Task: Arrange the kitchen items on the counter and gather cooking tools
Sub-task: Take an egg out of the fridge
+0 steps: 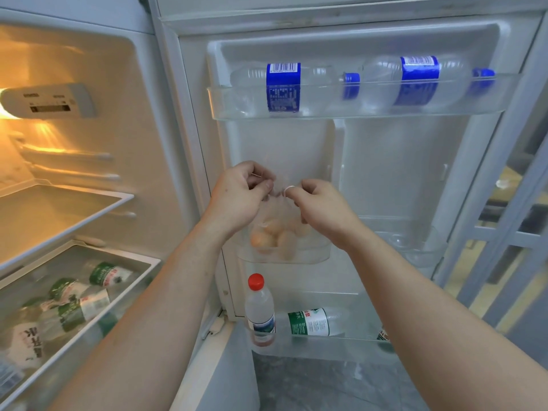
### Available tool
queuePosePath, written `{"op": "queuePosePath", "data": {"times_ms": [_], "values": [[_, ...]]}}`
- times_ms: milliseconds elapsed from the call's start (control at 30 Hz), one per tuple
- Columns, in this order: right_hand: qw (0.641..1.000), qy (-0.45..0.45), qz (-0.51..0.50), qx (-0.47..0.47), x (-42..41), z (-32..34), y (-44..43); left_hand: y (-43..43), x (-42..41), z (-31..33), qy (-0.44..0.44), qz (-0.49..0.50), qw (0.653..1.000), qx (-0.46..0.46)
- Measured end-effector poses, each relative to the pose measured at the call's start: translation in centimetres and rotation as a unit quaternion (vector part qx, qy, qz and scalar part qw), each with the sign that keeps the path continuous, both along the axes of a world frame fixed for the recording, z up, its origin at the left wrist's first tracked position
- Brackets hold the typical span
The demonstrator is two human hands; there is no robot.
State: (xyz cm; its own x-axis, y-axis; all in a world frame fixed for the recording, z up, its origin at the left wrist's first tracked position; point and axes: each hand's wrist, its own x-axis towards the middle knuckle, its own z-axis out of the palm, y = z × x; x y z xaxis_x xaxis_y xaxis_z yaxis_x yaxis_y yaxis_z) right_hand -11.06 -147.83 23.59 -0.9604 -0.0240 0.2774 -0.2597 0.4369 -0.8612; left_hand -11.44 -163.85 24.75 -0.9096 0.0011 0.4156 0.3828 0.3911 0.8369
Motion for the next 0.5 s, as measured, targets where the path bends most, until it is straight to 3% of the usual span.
{"op": "queuePosePath", "data": {"times_ms": [200,500], "values": [[0.994,-0.032,0.1,-0.025,0.3,-0.3,-0.6,-0.3,0.2,0.5,-0.03,-0.028,0.999,0.009],[0.987,-0.044,0.113,-0.103,-0.6,-2.2,-2.0,-1.0,0.1,1.7,-0.088,-0.06,0.991,0.083]]}}
